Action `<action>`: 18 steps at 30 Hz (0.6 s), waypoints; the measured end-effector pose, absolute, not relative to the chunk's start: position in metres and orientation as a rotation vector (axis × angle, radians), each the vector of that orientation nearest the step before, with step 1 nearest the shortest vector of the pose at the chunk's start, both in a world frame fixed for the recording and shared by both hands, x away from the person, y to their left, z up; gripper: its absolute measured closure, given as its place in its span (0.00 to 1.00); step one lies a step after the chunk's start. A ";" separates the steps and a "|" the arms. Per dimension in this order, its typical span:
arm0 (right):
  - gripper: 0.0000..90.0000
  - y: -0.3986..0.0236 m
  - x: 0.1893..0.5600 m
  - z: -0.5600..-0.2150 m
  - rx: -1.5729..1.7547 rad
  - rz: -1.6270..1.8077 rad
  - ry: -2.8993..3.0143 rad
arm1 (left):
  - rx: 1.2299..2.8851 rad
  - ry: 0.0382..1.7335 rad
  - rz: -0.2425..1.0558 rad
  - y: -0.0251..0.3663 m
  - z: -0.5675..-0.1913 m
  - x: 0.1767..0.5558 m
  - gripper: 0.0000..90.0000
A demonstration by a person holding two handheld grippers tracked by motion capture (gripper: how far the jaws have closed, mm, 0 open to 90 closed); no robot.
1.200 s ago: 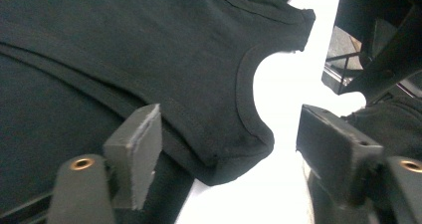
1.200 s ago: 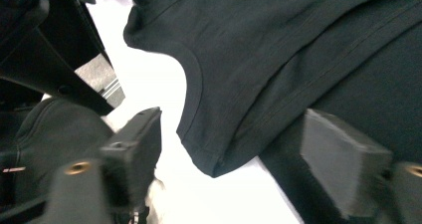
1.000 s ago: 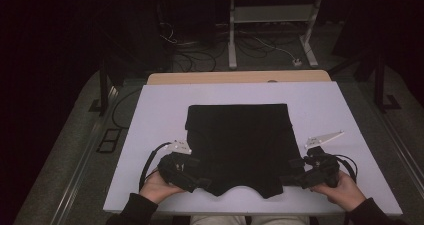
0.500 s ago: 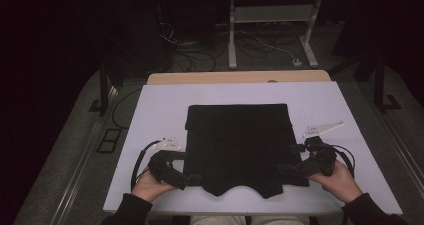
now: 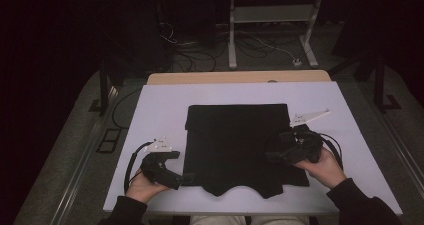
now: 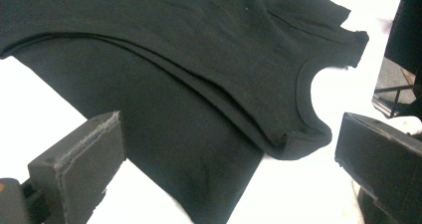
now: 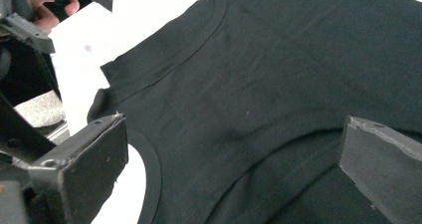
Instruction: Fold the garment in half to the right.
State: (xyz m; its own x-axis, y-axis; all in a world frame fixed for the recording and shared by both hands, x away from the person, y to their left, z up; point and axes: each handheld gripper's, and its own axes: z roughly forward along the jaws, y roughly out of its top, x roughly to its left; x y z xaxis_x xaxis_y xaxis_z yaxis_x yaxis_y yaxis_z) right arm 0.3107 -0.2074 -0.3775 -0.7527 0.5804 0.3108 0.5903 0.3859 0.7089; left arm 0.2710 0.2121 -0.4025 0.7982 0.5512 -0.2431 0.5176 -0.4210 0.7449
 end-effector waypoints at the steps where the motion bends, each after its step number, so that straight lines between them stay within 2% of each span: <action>1: 0.00 -0.206 0.313 -0.377 -1.106 -1.346 -2.602 | 2.097 0.790 0.054 0.213 -0.402 0.271 0.00; 18: 0.00 -0.186 0.349 -0.367 -1.101 -1.359 -2.638 | 2.063 0.853 0.122 0.233 -0.407 0.269 0.00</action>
